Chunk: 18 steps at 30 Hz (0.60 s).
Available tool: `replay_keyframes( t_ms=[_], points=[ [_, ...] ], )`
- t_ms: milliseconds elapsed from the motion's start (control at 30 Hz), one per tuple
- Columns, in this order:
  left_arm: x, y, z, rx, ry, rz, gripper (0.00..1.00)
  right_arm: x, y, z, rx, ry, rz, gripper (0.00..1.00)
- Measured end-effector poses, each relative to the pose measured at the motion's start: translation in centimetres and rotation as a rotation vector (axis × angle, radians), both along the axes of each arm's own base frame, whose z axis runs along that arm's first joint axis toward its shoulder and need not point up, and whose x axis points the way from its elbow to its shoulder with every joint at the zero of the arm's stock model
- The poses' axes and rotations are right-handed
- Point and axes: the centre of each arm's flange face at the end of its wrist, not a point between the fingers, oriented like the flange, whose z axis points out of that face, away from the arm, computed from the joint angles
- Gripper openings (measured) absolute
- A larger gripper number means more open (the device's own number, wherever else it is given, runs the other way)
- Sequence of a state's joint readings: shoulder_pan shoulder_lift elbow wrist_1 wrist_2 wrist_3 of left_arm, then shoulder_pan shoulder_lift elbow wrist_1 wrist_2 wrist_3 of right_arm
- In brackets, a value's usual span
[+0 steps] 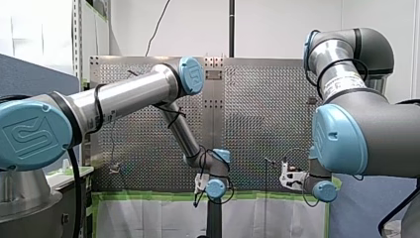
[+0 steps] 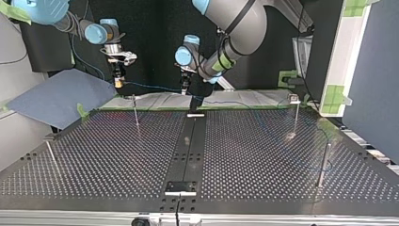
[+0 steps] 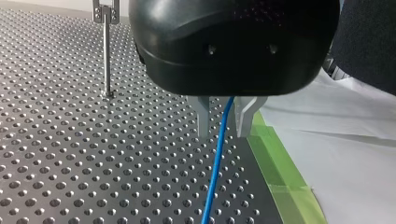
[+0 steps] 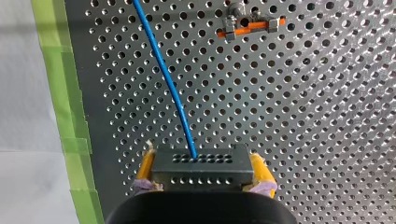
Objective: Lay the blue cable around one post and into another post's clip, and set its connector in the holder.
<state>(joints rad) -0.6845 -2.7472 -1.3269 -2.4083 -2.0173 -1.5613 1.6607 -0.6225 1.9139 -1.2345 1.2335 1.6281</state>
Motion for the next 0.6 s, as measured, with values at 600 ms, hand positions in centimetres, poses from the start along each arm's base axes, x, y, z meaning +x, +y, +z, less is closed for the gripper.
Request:
replay_keyframes(
  t_ms=[600],
  points=[
    [-0.34,-0.57,-0.02,-0.008,0.006,-0.041,0.14,-0.23,-0.13,0.04,-0.003,-0.001,-0.004,0.00]
  ],
)
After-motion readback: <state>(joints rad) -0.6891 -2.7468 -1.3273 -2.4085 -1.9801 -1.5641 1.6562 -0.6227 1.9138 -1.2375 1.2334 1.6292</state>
